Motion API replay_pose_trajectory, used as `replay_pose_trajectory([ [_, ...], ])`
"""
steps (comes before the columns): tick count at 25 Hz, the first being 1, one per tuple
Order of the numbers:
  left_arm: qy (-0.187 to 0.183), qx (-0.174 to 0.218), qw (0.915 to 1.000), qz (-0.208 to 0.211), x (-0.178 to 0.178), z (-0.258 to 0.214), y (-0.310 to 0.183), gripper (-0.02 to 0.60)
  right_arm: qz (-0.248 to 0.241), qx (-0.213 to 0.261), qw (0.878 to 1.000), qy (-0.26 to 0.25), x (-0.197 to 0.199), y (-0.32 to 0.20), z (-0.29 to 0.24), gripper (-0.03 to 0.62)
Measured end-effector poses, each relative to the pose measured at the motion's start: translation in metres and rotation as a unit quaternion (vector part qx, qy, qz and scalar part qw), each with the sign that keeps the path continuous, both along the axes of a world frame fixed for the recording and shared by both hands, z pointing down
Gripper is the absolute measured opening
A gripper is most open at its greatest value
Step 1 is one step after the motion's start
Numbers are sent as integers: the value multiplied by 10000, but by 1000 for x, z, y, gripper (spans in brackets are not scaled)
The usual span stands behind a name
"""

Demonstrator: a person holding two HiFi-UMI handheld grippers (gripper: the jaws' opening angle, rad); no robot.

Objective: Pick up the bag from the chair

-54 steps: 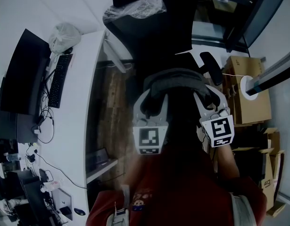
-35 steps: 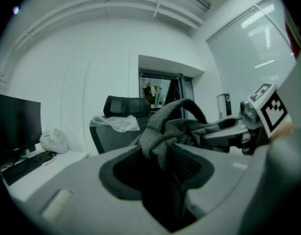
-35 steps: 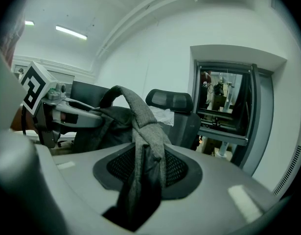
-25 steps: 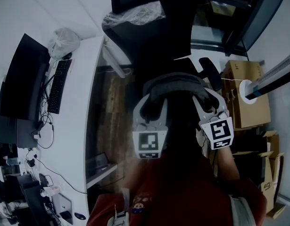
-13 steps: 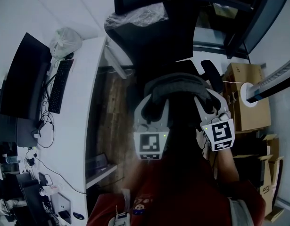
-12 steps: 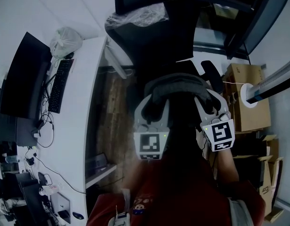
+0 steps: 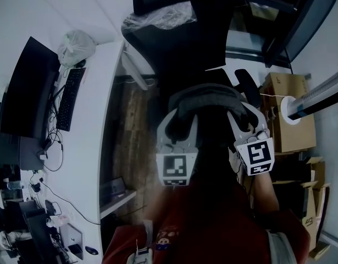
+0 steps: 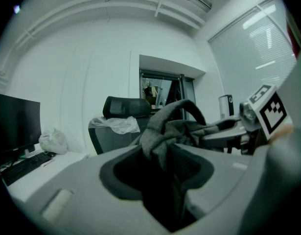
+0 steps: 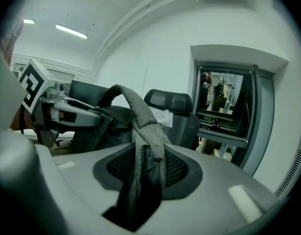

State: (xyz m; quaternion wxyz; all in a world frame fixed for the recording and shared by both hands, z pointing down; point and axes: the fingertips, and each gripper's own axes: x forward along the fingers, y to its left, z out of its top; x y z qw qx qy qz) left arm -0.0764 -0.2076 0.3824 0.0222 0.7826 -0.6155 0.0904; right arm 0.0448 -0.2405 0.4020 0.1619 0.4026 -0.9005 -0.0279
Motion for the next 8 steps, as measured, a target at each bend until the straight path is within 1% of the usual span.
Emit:
replay_pose_trajectory([
  [4,-20,-18,10000,-23,0,-1,-3,173,-27,47,10000,-28,0,-5,0,140],
  [8,9,-48,10000,-37,3,-1,-7,173,-23,-35,10000,-10,3,-8,0,140],
])
